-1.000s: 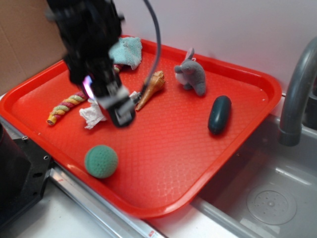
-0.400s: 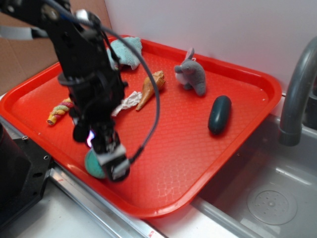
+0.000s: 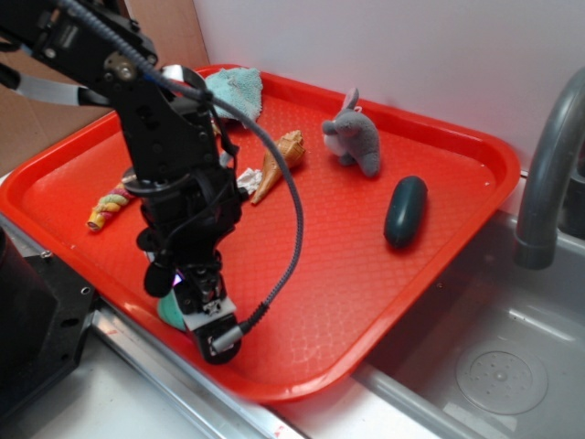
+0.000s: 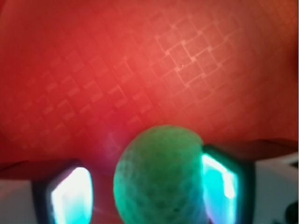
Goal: Grab the green ball.
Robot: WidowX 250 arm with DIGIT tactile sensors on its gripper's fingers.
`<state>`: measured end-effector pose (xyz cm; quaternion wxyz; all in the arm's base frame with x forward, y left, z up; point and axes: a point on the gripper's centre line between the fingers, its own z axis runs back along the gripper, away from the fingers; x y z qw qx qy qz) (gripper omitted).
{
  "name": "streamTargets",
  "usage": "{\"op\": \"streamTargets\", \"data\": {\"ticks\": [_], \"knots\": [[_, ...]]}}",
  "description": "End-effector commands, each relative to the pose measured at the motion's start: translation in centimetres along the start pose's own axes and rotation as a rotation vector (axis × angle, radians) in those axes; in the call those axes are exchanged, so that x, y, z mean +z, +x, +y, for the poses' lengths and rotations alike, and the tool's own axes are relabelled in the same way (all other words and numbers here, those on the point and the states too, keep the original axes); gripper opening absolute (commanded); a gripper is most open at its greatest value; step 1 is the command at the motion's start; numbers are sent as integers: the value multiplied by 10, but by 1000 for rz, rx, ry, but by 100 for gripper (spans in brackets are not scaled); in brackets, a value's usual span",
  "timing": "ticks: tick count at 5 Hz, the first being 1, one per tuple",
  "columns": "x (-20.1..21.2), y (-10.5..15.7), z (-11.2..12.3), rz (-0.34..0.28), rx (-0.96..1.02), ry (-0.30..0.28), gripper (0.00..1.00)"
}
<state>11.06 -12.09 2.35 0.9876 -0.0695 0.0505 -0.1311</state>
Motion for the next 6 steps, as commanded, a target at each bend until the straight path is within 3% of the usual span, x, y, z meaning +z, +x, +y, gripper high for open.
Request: {"op": "streamTargets", "data": {"ticks": [1, 4, 5, 6], "knots": [[30, -10, 14, -12, -17, 32, 0], [191, -37, 122, -29, 274, 251, 0], [231, -36, 144, -160, 293, 295, 0], [277, -14, 130, -263, 193, 362, 0]]}}
